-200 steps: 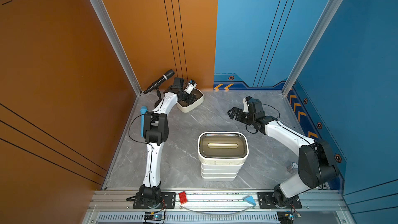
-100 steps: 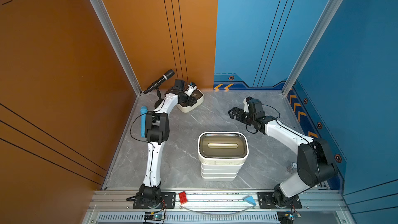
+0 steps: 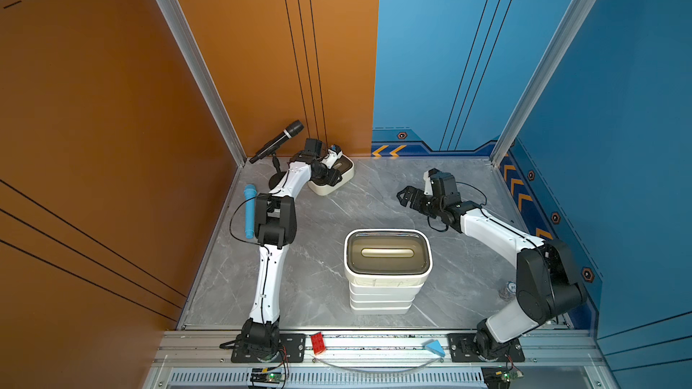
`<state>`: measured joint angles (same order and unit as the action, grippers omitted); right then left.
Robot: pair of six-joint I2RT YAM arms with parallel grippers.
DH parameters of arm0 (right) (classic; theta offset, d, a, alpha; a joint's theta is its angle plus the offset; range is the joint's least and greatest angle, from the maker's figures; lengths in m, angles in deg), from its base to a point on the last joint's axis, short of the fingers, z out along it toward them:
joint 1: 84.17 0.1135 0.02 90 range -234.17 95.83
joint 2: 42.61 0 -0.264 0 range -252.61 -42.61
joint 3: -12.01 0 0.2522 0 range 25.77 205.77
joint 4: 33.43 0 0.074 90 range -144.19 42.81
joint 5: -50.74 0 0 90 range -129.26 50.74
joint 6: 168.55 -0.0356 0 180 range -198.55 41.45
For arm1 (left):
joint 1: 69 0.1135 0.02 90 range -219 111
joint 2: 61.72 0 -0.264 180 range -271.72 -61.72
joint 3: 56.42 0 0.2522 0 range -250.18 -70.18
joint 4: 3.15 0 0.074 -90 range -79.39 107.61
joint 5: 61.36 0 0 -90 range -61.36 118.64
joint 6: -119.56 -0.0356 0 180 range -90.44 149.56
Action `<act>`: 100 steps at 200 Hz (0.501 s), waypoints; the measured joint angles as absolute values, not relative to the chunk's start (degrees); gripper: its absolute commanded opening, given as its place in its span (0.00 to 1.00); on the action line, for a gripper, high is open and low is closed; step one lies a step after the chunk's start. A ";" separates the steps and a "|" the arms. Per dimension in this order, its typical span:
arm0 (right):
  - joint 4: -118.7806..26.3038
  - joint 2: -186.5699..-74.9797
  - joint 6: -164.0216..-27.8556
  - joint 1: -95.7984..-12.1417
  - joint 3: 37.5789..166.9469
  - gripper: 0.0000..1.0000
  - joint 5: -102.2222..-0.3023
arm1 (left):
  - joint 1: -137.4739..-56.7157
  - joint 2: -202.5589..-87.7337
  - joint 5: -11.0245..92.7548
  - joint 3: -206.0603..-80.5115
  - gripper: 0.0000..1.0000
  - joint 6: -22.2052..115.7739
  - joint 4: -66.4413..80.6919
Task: Stack the tissue boxes
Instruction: Pick up the tissue box from the center of the board.
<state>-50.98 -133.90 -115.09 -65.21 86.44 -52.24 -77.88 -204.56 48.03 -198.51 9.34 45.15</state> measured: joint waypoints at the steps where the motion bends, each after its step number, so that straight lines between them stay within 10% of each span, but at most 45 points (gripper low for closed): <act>1: -50.98 -133.92 -115.09 -65.21 86.44 1.00 -52.26 | -77.88 -204.59 48.03 -198.56 0.65 9.34 45.15; 100: -51.00 -133.92 -115.98 -65.21 86.44 1.00 -52.63 | -77.90 -204.72 47.90 -198.91 0.51 8.00 46.29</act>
<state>-51.00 -133.92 -115.98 -65.21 86.44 -52.63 -77.90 -204.72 47.90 -198.91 8.00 46.29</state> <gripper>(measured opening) 0.995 0.538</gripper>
